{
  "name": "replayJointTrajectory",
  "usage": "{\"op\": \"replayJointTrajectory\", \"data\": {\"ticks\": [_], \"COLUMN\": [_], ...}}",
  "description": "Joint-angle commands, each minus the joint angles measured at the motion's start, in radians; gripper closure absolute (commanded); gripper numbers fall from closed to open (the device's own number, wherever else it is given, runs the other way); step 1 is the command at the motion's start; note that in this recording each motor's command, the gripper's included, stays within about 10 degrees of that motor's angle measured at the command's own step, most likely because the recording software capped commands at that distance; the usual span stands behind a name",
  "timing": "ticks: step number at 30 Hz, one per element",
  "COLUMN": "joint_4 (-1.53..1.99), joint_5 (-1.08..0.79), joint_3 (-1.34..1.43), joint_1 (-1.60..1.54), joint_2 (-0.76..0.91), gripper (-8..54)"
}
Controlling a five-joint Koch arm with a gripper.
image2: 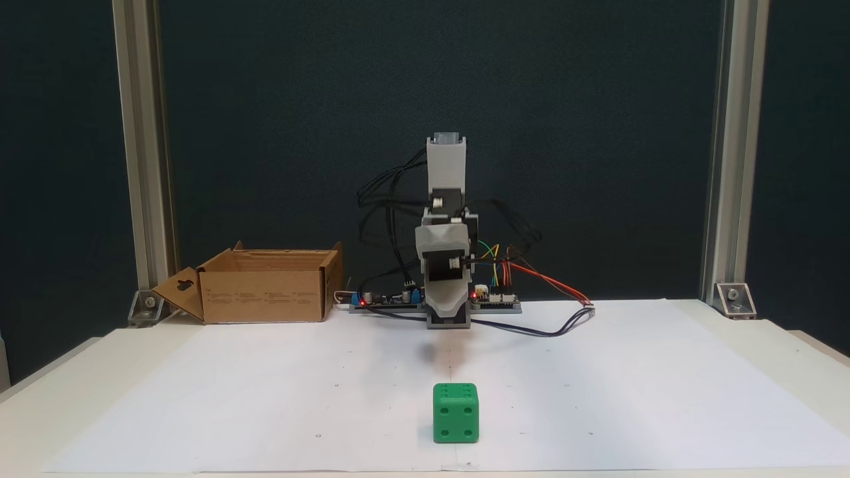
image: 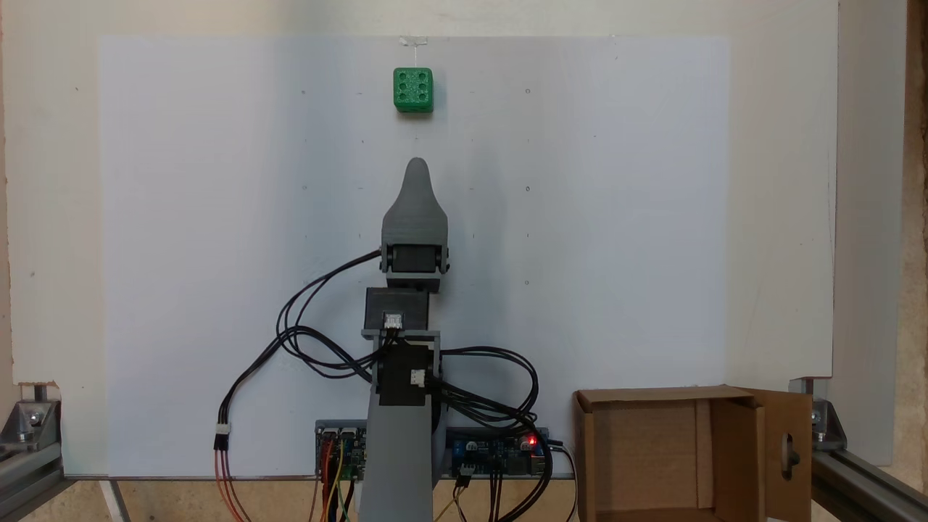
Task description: Grasp a green dice and put it in the bin.
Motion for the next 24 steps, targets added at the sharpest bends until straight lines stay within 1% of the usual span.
{"op": "replayJointTrajectory", "data": {"ticks": [1,5,6,11,16,24], "joint_4": [0.162,0.434,0.498,0.83,1.156,1.428], "joint_5": [-0.048,-0.041,-0.041,-0.041,-0.031,-0.015], "joint_3": [-0.124,-0.318,-0.37,-0.609,-0.876,-1.253], "joint_1": [-0.02,-0.064,-0.08,-0.086,-0.077,-0.04], "joint_2": [0.104,0.1,0.072,-0.106,-0.325,-0.614], "gripper": [1.4,1.7,1.8,3.2,3.2,3.2]}}
